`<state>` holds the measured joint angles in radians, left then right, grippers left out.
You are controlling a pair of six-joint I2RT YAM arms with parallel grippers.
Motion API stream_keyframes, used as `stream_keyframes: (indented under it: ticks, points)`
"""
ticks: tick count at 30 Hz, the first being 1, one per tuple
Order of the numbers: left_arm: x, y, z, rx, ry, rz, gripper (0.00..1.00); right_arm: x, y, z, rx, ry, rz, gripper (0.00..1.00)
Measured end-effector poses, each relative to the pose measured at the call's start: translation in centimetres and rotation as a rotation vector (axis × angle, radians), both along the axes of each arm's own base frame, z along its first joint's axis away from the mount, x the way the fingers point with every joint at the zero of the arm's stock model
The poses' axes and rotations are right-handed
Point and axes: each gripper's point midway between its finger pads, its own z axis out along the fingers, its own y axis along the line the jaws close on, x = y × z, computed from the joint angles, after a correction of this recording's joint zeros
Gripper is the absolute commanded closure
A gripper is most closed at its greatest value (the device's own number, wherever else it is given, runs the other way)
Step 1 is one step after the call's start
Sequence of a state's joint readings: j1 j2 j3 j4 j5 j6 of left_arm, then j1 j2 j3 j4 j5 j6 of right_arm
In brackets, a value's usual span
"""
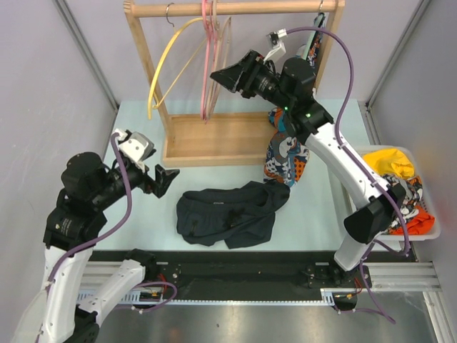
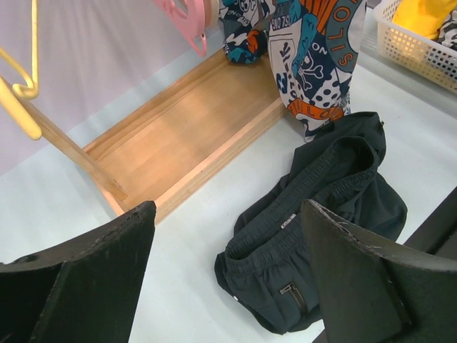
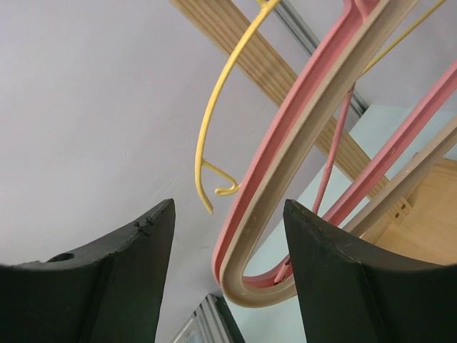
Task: Place the shorts on the hanger
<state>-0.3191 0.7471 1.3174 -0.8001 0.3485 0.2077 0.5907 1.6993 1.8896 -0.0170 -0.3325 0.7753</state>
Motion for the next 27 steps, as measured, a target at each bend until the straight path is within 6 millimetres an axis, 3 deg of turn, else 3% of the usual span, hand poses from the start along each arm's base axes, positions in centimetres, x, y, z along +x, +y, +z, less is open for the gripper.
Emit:
stream_keyframes:
  ticks: [11,19,27]
  points:
    - [0.2,0.0,-1.2,0.006,0.015,0.0,0.12,1.4,1.8,-2.1,0.005,0.074,0.01,0.45]
    - [0.2,0.0,-1.5,0.006,0.012,0.0,0.12,2.0,2.4,-2.5,0.02,0.099,0.015,0.48]
    - [0.2,-0.1,-1.8,0.008,0.017,-0.003,0.11,2.5,2.3,-2.6,0.041,0.129,0.011,0.65]
